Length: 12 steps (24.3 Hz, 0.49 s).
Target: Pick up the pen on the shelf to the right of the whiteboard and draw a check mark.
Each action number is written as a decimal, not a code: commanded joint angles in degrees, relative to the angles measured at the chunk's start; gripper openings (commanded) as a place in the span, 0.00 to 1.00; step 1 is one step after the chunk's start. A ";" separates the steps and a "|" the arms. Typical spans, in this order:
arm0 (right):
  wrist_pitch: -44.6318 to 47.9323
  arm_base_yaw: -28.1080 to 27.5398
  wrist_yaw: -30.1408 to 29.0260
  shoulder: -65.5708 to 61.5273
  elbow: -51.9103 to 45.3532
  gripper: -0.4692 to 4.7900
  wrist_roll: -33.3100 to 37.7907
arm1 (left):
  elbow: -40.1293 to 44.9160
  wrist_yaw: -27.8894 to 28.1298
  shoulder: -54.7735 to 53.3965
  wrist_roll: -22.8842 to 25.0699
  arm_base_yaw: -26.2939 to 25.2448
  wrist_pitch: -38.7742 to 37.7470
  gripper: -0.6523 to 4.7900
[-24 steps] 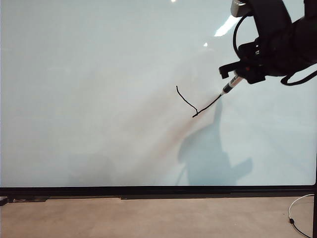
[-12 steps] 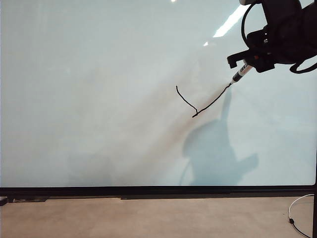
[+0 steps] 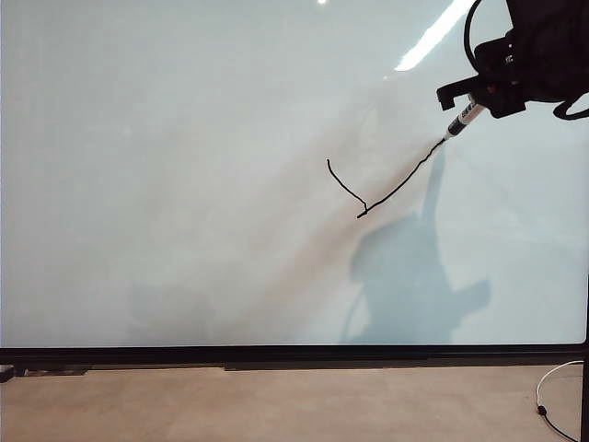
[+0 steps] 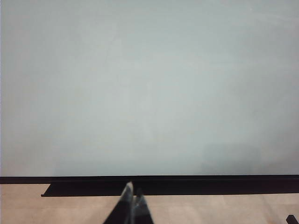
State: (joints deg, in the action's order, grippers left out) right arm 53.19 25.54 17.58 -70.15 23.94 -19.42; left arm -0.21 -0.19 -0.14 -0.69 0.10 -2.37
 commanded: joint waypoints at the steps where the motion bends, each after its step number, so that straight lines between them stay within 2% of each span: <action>1: 1.79 -0.79 1.11 1.31 0.50 0.07 -0.55 | -0.15 -0.02 -0.04 0.24 0.02 0.70 0.11; 7: -1.79 -0.35 1.49 2.84 0.37 0.07 0.59 | -0.15 0.00 -0.04 0.24 0.02 0.72 0.11; 12: -6.80 2.64 3.89 7.67 -0.61 0.07 1.46 | -0.17 -0.02 -0.04 0.24 0.02 0.72 0.11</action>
State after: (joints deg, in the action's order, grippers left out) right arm 47.20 27.77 20.49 -63.72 23.68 -18.65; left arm -0.21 -0.19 -0.14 -0.69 0.10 -2.37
